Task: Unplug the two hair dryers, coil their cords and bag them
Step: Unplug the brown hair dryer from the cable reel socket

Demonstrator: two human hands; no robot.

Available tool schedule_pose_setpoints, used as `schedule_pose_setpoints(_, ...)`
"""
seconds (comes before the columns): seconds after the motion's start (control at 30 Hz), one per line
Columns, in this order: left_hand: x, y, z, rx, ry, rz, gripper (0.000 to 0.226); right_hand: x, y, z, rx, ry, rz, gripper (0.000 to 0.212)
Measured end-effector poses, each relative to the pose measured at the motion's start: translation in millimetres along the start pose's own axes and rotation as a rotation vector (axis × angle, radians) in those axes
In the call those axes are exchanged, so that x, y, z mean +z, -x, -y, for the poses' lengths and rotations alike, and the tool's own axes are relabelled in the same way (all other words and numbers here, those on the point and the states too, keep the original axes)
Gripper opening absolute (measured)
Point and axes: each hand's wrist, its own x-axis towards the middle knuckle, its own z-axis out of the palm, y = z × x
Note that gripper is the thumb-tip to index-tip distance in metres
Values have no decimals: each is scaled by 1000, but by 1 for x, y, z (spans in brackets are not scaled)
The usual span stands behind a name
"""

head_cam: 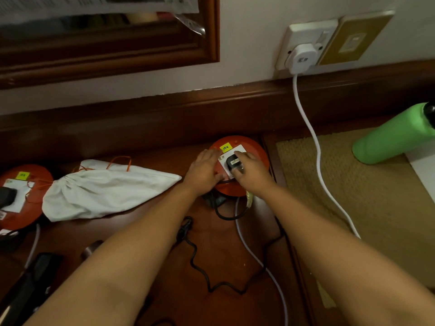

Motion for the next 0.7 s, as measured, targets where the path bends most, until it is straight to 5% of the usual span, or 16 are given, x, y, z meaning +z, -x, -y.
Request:
schedule_pose_setpoints(0.43,2,-10,11,164,-176,129,87,30,-3,6,144,130,-216,65)
schedule_pose_setpoints(0.7,5,-11,15,169,-151,143,89,35,-6,13,213,172,-311,50)
